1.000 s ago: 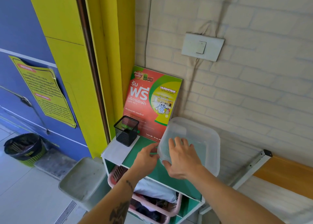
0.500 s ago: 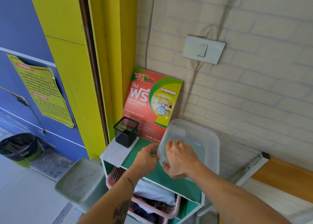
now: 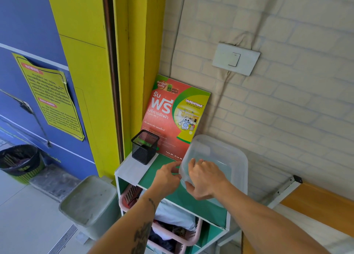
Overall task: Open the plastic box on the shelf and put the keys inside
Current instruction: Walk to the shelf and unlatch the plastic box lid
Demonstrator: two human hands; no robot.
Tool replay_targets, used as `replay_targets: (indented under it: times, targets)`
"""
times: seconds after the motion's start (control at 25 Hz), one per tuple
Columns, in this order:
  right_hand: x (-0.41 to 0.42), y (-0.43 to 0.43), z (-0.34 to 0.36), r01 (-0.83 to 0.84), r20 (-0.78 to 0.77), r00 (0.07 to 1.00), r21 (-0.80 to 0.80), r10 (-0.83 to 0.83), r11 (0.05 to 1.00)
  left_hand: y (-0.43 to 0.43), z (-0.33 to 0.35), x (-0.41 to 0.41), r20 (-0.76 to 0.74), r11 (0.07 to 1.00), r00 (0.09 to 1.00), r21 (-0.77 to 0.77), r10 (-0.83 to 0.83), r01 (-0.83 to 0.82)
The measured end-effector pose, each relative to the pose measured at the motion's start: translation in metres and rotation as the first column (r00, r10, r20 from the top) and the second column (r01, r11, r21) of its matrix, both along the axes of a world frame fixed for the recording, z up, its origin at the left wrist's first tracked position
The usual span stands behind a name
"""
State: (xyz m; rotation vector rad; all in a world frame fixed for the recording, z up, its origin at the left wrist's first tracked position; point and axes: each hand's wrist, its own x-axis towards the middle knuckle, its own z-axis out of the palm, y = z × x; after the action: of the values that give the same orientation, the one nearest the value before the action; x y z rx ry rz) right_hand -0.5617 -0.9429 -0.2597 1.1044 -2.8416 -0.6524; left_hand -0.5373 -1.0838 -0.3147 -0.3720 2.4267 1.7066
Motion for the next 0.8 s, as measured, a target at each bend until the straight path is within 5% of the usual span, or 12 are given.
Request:
replay_targets:
  times: [0.24,0.48,0.8]
  targets:
    - [0.001,-0.001,0.0,-0.038,-0.023,0.999,0.031,0.039,0.999,0.001,0.004,0.0,-0.003,1.0,1.0,-0.007,-0.004,0.004]
    - [0.011,-0.021,0.001,0.156,0.003,0.988,-0.058,-0.156,0.986,-0.004,0.003,-0.005,0.029,1.0,0.999,-0.003,0.014,-0.014]
    - [0.006,-0.02,0.007,0.033,0.031,0.999,-0.02,-0.032,0.999,0.0,0.001,-0.008,0.019,0.999,0.999,0.025,0.042,-0.043]
